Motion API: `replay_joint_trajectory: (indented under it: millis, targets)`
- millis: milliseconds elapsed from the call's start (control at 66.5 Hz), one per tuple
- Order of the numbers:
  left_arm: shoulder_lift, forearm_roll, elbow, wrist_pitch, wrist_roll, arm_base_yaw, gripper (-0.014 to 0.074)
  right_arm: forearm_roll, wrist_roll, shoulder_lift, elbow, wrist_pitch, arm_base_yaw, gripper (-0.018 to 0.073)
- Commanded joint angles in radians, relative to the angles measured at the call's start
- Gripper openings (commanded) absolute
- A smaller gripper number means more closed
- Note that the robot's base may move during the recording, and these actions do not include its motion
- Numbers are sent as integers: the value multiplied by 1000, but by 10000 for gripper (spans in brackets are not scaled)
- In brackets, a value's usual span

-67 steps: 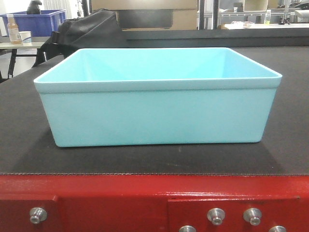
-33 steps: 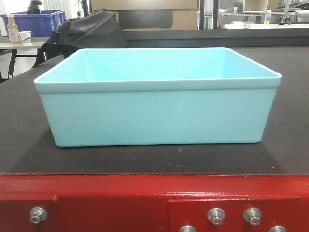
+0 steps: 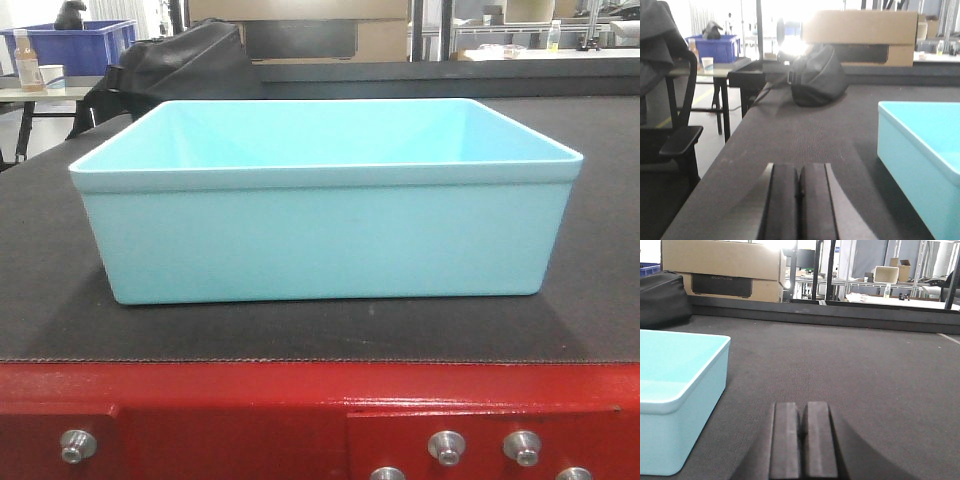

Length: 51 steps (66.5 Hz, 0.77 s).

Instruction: Fetch blue bin and place on conveyor start

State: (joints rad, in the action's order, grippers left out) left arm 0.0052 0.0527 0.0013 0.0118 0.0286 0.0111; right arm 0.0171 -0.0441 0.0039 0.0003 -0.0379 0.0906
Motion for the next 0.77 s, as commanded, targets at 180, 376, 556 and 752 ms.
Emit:
replay_joint_trajectory:
  millis: [180,376,556,752]
  targets:
    - [-5,5,-1,-32,-3,7,-111,-11,2,-4,0,23,6,-165]
    - [-5,5,-1,-32,-3,7,-111,-11,2,-4,0,23,6,-165]
    - [-5,5,-1,-32,-3,7,-111,-11,2,-4,0,23,6,-165]
    - [-5,5,-1,-32,-3,7,-111,-11,2,-4,0,23,6,-165]
